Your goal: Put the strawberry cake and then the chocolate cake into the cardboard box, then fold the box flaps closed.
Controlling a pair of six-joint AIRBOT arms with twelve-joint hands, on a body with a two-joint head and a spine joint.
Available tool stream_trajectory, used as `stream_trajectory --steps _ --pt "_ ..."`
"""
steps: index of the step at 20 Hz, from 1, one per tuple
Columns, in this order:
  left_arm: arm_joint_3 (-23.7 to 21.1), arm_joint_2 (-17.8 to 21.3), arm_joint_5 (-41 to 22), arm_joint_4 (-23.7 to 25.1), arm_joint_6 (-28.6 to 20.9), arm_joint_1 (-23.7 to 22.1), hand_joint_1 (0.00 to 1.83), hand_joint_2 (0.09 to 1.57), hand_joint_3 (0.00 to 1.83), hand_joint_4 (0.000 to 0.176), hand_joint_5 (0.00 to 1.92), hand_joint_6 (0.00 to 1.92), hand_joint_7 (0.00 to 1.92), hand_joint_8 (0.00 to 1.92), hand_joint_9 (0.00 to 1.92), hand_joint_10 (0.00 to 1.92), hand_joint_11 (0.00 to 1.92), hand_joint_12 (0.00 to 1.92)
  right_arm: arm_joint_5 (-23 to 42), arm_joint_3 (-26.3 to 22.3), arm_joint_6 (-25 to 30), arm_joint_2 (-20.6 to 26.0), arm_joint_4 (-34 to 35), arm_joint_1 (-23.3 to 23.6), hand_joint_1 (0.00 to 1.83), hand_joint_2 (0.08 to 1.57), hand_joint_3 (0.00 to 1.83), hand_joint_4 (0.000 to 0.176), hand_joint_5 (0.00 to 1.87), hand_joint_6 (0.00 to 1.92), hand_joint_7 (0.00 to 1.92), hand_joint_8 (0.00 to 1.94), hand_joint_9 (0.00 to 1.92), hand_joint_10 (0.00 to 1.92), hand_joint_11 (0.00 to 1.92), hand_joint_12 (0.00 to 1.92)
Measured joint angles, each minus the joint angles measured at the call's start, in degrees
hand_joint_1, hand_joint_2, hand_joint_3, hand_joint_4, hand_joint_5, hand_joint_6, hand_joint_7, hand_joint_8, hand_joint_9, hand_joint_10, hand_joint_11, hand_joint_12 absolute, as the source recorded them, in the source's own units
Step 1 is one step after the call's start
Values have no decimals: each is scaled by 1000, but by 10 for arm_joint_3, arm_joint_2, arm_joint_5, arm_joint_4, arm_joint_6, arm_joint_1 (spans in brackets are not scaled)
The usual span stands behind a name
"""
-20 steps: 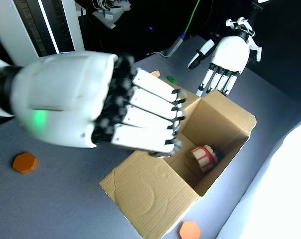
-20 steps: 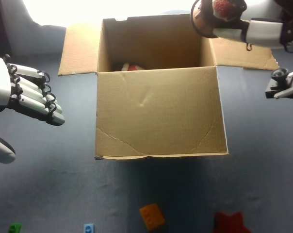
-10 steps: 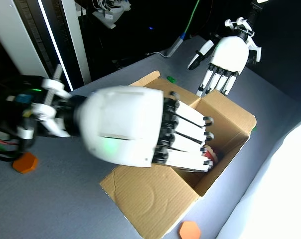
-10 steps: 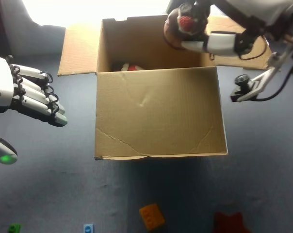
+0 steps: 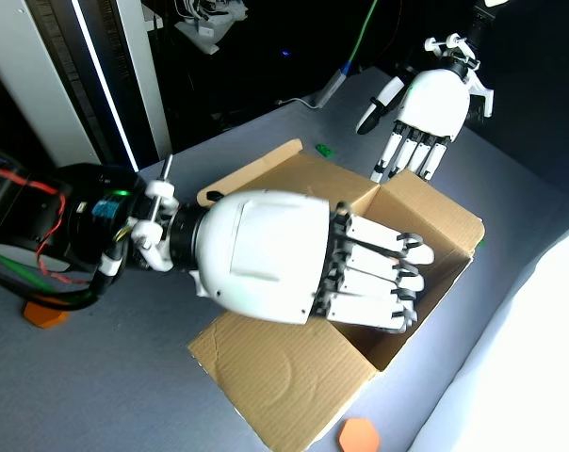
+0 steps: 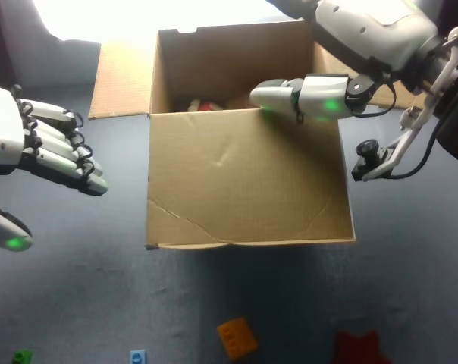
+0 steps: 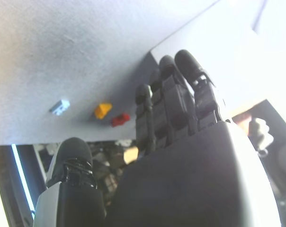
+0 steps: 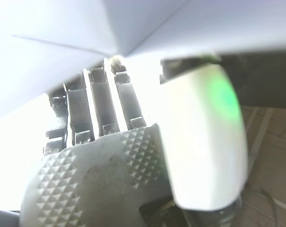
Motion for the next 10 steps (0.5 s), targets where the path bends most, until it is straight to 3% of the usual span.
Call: stream_trajectory --steps 1,3,5,7,8,9,10 --pt "-1 -1 2 1 0 0 169 1186 0 26 314 6 338 5 396 6 0 1096 -1 0 -2 -1 -3 0 614 901 0 0 1 0 40 1 72 25 0 597" --pt "-2 -1 7 0 0 0 146 1191 0 26 298 1 323 0 384 0 0 1090 0 0 -2 -1 -5 0 624 897 0 0 0 0 32 2 58 17 0 553" --pt "-2 -1 16 -5 0 0 126 1192 0 29 291 0 315 0 385 1 0 1089 0 -1 -4 2 -4 0 605 904 0 0 0 0 35 3 55 14 0 553" --pt "-2 -2 26 -14 2 0 116 1186 0 27 311 8 319 2 391 3 0 1093 -3 -12 -6 17 -4 1 597 917 2 0 6 1 112 12 109 29 0 759" --pt "-1 -2 34 -16 4 0 94 1192 0 22 322 9 322 2 394 4 0 1113 -6 -26 -6 31 -4 3 603 923 3 0 0 0 123 8 112 26 0 679" --pt "-1 -1 43 -17 4 0 80 1194 2 30 321 7 320 1 398 5 0 1120 -9 -39 -6 46 -4 5 608 920 1 0 0 0 121 3 105 19 0 509" --pt "-1 -2 53 -21 4 0 75 1197 2 37 303 2 300 0 374 1 0 1092 -11 -54 -6 64 -5 7 609 916 0 0 17 7 133 7 113 21 0 476"
